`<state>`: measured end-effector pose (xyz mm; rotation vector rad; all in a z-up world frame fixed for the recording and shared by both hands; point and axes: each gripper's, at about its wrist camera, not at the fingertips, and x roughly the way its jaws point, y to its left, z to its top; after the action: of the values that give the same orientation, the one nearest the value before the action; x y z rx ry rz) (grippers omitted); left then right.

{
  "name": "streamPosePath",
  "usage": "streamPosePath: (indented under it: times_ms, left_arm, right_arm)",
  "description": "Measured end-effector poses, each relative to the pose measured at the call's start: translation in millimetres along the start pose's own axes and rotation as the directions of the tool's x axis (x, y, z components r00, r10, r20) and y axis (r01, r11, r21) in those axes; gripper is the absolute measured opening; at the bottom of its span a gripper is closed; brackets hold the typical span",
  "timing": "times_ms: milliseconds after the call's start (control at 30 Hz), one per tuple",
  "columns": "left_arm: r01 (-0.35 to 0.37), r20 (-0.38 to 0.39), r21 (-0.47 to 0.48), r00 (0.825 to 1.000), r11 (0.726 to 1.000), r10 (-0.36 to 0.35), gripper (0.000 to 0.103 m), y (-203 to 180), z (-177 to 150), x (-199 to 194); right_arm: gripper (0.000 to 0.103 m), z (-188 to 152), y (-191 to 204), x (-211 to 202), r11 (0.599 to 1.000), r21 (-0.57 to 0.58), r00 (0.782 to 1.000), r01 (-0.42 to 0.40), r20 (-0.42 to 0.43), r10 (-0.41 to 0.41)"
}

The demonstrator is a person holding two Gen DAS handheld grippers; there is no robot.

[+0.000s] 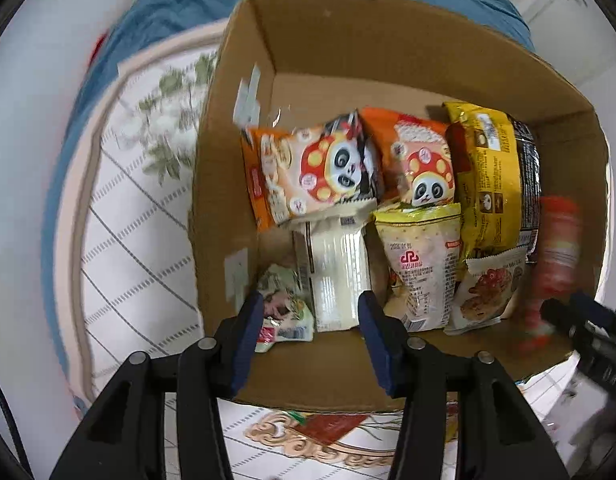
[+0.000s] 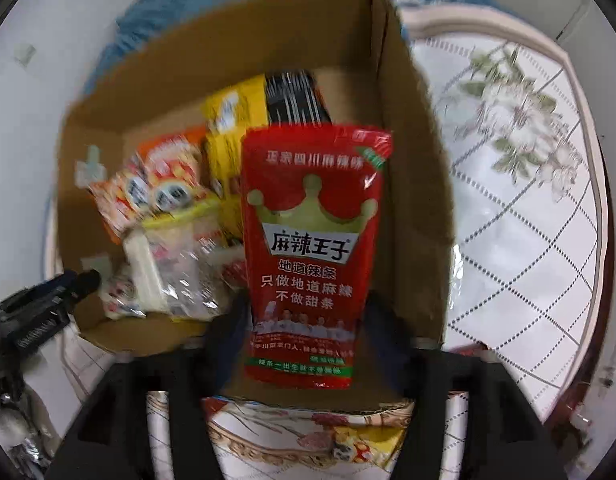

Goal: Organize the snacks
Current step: 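Carry both held packs into the box and open both grippers, then lift both grippers from the box and move toward the remaining snacks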

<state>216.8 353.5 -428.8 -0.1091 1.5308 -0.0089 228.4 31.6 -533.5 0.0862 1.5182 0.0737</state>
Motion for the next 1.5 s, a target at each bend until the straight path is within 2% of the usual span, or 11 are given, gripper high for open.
streamPosePath:
  times_ms: [133, 233, 333, 367, 400, 500, 767, 967, 1133, 1333, 1500]
  left_arm:
    - [-0.004, 0.013, -0.003, 1.0, 1.0, 0.004, 0.055, 1, -3, 3]
    - [0.004, 0.032, 0.0, 0.999, 1.0, -0.004, 0.07, -1, -6, 0]
    - [0.006, 0.057, 0.007, 0.998, 1.0, -0.007, 0.072, -5, -9, -7]
    - [0.004, 0.07, 0.015, 0.998, 1.0, -0.005, 0.076, -8, -10, -11]
    - [0.006, 0.082, 0.017, 0.997, 1.0, -0.008, 0.086, -10, -12, -15]
    - [0.001, 0.123, 0.026, 0.992, 1.0, -0.005, 0.095, -17, -17, -30]
    - [0.014, 0.262, 0.066, 0.965, 0.998, -0.031, 0.097, -27, -41, -64]
    - [0.019, 0.331, 0.059, 0.943, 0.998, -0.037, 0.097, -28, -69, -92]
    - [0.006, 0.393, 0.063, 0.919, 0.998, -0.03, 0.097, -33, -94, -118]
    - [-0.009, 0.464, 0.052, 0.885, 0.999, -0.016, 0.097, -34, -125, -149]
    - [0.016, 0.481, 0.037, 0.876, 0.999, -0.032, 0.097, -29, -150, -166]
  right_arm:
    - [0.092, -1, 0, 2, 1.0, -0.014, 1.0, 0.022, 0.011, -0.021]
    - [0.093, 0, -3, 2, 1.0, 0.002, 1.0, 0.016, 0.013, -0.016]
    - [0.093, -3, -3, 1, 1.0, 0.009, 1.0, 0.003, 0.016, -0.003]
    - [0.094, -5, -2, 0, 1.0, 0.009, 1.0, 0.008, 0.021, -0.008]
    - [0.095, -5, -2, -4, 1.0, 0.007, 0.999, 0.014, 0.03, -0.014]
    - [0.097, -11, 1, -15, 1.0, -0.005, 0.998, 0.025, 0.065, -0.025]
    - [0.098, -38, 4, -57, 0.998, -0.002, 0.974, 0.066, 0.216, -0.064]
    - [0.098, -59, 10, -84, 0.995, -0.018, 0.958, 0.094, 0.275, -0.085]
    - [0.098, -84, 15, -116, 0.992, -0.04, 0.933, 0.119, 0.345, -0.099]
    - [0.099, -109, 24, -149, 0.993, -0.048, 0.913, 0.106, 0.4, -0.078]
    - [0.099, -135, 32, -174, 0.995, -0.059, 0.9, 0.08, 0.434, -0.046]
